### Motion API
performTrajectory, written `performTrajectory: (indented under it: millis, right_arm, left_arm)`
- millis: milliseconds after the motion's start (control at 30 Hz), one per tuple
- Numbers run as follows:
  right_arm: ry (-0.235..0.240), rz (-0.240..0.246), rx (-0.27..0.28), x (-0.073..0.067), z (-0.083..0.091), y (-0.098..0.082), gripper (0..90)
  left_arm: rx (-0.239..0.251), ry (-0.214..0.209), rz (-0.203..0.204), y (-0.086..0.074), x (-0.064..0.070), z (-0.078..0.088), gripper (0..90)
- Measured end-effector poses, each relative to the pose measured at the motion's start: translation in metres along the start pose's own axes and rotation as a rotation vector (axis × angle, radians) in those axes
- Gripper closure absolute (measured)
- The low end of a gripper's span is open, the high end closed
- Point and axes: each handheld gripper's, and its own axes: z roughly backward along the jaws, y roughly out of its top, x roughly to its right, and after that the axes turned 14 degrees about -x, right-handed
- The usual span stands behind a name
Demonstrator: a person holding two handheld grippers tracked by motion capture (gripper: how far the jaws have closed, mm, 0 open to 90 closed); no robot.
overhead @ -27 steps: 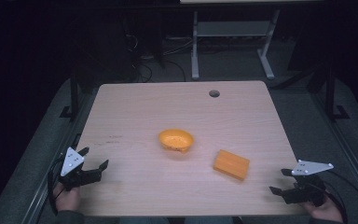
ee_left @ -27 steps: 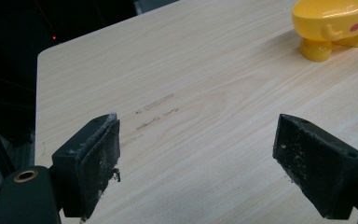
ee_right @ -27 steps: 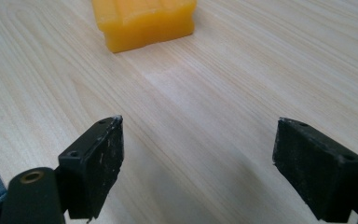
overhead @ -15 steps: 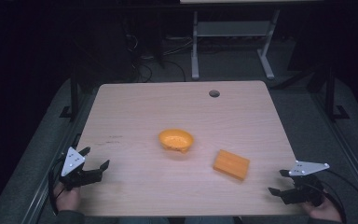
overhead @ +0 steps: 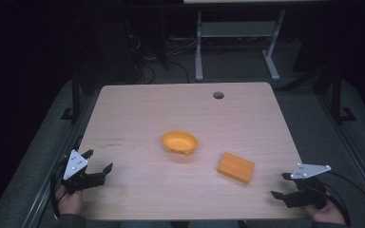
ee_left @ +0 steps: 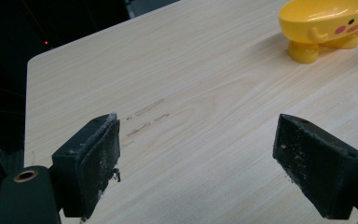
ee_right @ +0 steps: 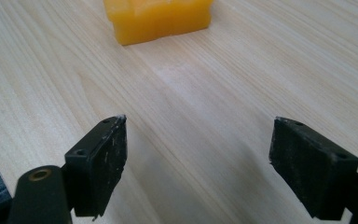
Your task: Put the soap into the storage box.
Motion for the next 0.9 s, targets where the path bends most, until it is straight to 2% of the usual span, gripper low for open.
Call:
performTrajectory:
  millis: [433,900]
  right_arm:
    - [-0.001,0.040,-0.027,-0.003,-0.004,0.015,19.1]
    - [0.004,0.059,-0.038,-0.006,-0.003,0.025,19.5]
  left_arm:
    - [-0.001,-0.005,0.001,0.000,0.000,0.000,13.9]
    - [-0.003,-0.005,0.002,-0.001,0.000,0.000,13.9]
